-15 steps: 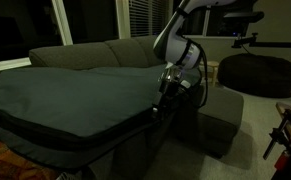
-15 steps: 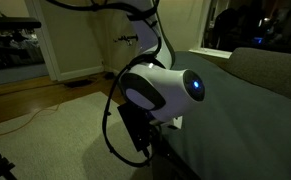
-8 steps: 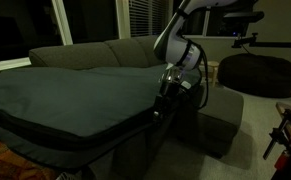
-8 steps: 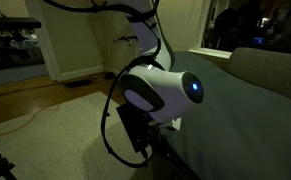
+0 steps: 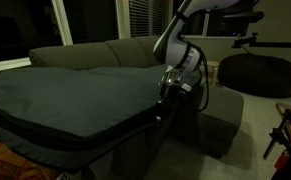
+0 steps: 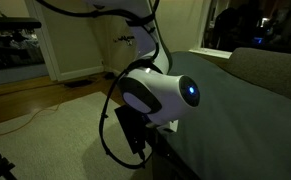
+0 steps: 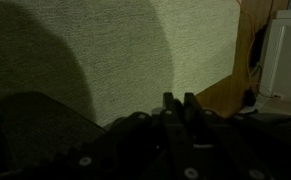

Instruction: Close the zip

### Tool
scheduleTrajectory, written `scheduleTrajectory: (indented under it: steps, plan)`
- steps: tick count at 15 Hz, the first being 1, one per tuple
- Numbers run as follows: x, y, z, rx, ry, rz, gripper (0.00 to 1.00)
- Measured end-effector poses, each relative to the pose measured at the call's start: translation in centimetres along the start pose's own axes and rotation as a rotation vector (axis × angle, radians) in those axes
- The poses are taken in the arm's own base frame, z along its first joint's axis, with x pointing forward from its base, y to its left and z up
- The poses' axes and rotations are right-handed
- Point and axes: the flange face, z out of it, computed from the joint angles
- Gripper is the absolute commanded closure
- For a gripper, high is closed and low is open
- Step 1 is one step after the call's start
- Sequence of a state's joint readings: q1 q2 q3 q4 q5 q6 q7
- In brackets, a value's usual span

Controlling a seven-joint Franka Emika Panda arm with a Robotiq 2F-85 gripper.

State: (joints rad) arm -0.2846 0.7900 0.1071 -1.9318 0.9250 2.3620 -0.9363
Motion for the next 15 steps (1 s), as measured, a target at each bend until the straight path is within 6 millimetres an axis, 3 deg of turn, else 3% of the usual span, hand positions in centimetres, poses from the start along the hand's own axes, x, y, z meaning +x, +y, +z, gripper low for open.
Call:
scheduleTrajectory:
  steps: [8, 15]
  plan:
    - [0.0, 0.1, -0.3, 0.021, -0.013, 0.002, 0.98]
    - [-0.6, 2.9, -2.2, -0.010, 0.003, 0.041, 0.98]
